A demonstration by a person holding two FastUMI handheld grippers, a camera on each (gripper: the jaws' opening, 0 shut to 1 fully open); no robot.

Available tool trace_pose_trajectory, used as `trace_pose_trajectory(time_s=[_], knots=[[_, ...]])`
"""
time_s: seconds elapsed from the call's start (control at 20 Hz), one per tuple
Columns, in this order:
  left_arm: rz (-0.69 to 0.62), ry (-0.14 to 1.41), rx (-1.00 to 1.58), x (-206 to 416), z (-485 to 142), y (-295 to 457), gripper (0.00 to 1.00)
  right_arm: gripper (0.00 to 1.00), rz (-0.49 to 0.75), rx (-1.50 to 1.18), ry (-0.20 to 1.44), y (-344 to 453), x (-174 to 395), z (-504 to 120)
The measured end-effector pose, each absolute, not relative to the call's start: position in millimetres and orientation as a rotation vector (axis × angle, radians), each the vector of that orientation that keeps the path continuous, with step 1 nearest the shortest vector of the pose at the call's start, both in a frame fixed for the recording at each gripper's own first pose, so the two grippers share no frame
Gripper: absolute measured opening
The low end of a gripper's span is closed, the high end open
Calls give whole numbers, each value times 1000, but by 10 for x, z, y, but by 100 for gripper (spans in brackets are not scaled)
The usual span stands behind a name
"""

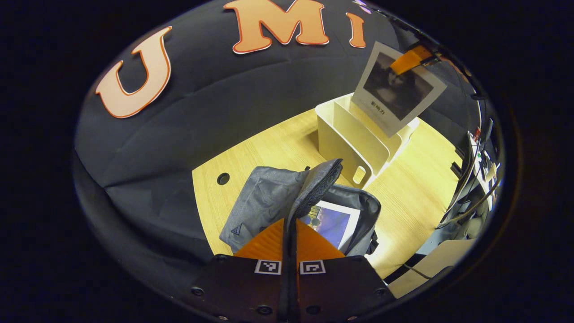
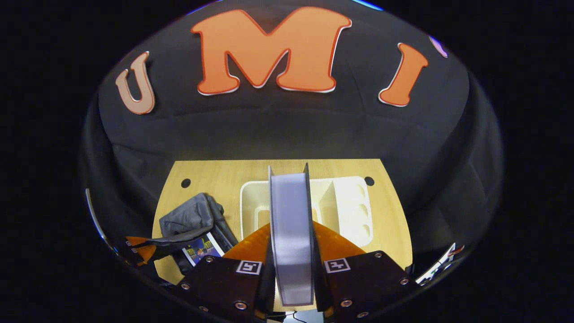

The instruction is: Open the schoolbag, grab two books from the bookshelf and put them into the schoolbag.

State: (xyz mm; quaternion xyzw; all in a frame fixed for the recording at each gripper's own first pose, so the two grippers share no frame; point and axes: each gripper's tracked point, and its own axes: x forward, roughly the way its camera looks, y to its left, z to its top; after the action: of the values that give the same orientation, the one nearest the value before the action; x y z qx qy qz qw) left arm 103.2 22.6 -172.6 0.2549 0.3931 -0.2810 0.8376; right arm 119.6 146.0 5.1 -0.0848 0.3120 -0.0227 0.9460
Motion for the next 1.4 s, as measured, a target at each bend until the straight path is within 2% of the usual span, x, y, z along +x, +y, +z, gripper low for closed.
trace_pose_trajectory(time_s=[0.25, 0.4, 0.6, 0.8, 1.1, 1.3, 1.35, 1.4], knots=[[-597, 798, 578, 1082, -1654, 208, 1, 36, 14, -66, 516, 1711, 599, 394], [-610, 788, 594, 1062, -1630, 189, 1, 34, 62, 19, 497, 1856, 282, 303], [-606, 780, 597, 1076, -1616, 217, 1, 33, 138, 222, 542, 2109, -25, -109], [-583, 776, 590, 1139, -1546, 295, 1, 33, 177, 482, 592, 2213, -136, -779], [-576, 756, 628, 1169, -1390, 290, 1, 33, 172, 827, 641, 2382, -64, -1738], [-577, 750, 653, 1158, -1341, 252, 1, 33, 197, 1018, 645, 2640, 82, -2117], [-578, 748, 660, 1161, -1338, 228, 7, 33, 196, 1058, 634, 2691, 118, -2161], [-580, 745, 671, 1152, -1325, 223, 1, 33, 194, 1086, 621, 2729, 177, -2221]])
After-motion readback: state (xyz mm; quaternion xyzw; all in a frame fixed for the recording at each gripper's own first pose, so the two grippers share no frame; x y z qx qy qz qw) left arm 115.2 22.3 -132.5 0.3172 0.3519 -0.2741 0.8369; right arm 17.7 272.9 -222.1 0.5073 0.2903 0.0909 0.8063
